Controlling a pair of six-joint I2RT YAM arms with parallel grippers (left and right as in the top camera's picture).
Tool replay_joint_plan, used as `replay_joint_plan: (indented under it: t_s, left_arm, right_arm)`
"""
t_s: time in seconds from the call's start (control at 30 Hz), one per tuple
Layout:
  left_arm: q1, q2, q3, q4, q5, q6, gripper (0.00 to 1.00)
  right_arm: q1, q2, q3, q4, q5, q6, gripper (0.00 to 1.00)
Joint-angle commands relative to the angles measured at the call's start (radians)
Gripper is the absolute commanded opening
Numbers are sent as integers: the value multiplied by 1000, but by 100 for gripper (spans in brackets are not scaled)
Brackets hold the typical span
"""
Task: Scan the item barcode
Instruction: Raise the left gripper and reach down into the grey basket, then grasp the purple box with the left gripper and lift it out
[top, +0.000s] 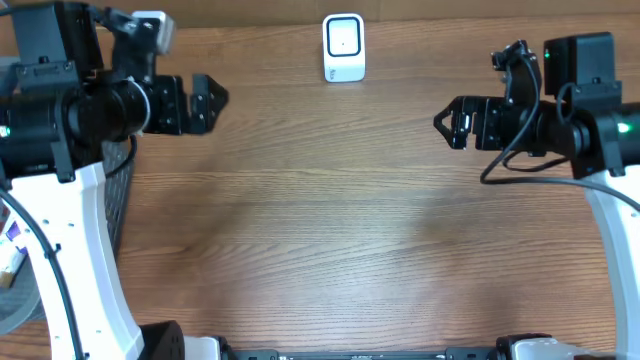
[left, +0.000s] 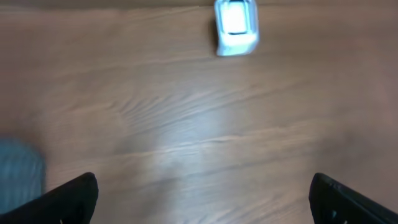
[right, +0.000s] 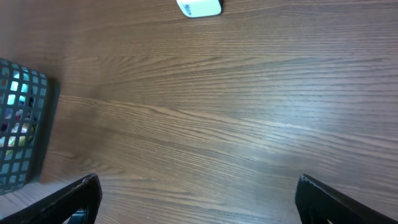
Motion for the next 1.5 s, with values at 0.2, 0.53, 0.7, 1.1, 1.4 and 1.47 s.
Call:
replay_joint_plan:
  t_s: [0.2,0.53,0.7,1.1,1.4,1.47]
  left_arm:
    - [388,-5,23,-48,-333,-450,100]
    - [780,55,-61,-37,-332,-509,100]
    - [841,100,-198,45,-332,-535,100]
    - [830,148,-565,395,-382,-631,100]
    - [826,148,-826,676,-374,-638,97]
    - [826,148,-835,697,-373,-639,79]
  right_arm:
    - [1,27,28,14,-27,-5,100]
    - [1,27,28,16,-19,-9,100]
    - [1,27,28,15,-19,-8,100]
    - [1,28,27,9,-19,-8,100]
    - [1,33,16,10,-19,-8,100]
    - [1,33,16,10,-19,-8,100]
